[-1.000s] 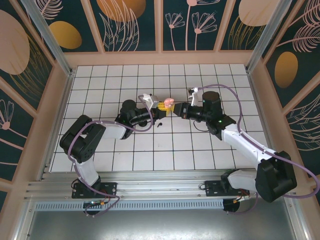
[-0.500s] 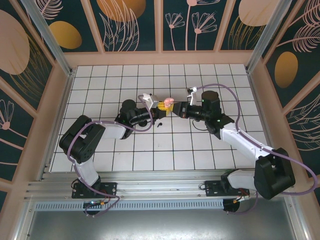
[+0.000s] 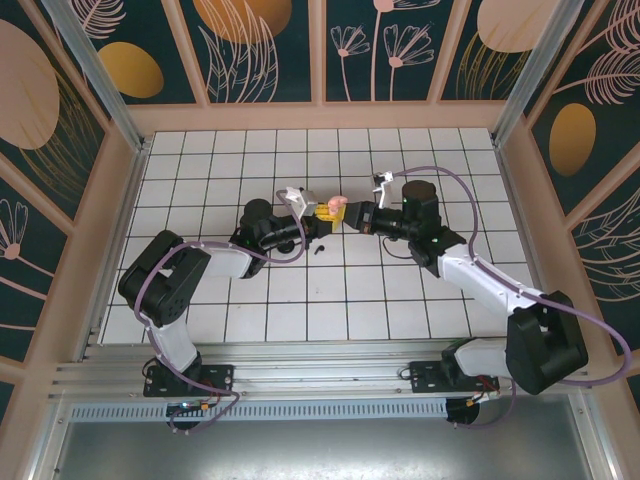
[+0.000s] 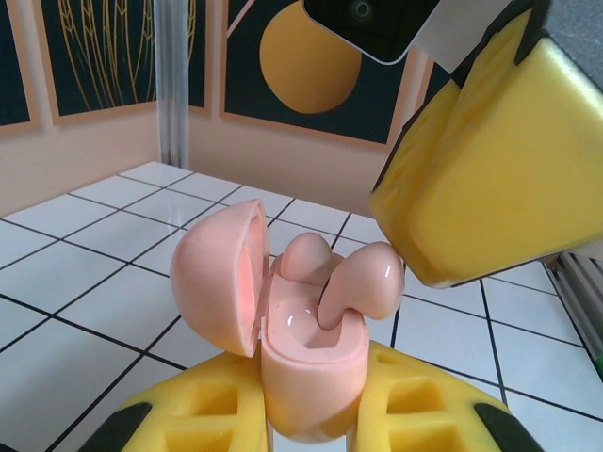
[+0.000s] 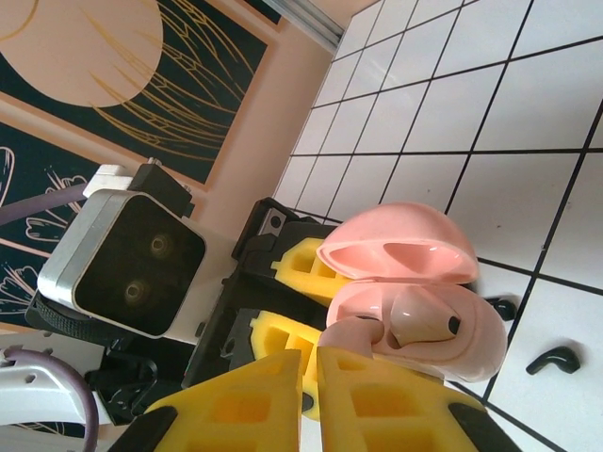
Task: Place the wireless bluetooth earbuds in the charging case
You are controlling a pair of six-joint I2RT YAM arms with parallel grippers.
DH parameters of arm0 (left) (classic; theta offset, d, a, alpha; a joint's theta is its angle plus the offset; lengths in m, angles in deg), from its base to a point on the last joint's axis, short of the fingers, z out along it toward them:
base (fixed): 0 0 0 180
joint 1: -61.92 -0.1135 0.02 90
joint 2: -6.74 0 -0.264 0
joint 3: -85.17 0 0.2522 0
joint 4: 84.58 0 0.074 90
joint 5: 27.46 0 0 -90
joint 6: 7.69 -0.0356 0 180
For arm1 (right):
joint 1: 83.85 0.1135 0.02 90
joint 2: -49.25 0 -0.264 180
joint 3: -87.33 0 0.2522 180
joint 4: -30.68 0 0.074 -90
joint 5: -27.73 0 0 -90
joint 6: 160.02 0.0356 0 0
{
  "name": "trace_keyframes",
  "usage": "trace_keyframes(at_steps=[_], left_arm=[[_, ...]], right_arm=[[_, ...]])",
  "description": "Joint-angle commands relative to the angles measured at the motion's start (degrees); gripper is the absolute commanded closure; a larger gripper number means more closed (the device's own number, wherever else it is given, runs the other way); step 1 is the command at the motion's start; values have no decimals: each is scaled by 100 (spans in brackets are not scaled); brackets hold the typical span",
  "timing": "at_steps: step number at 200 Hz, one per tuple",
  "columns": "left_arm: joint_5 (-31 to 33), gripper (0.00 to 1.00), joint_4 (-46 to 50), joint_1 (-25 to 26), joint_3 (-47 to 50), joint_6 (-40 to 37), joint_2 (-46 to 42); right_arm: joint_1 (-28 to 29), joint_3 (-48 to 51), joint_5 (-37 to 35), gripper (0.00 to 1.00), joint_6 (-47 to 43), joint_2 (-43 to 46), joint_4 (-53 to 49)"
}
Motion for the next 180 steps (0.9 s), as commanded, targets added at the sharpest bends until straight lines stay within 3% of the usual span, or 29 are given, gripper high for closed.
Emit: trace_keyframes(at_steps=[1, 78, 180], left_arm=[[-111, 96, -143, 13, -148, -78, -167], [-124, 96, -142, 10, -159, -76, -136], [-157, 96, -167, 14, -140, -85, -181]], right_arm=[[56, -98, 64, 86, 47, -106, 206], [18, -29, 42, 75, -282, 561, -56], [-197, 102, 7, 74, -135, 365, -74]])
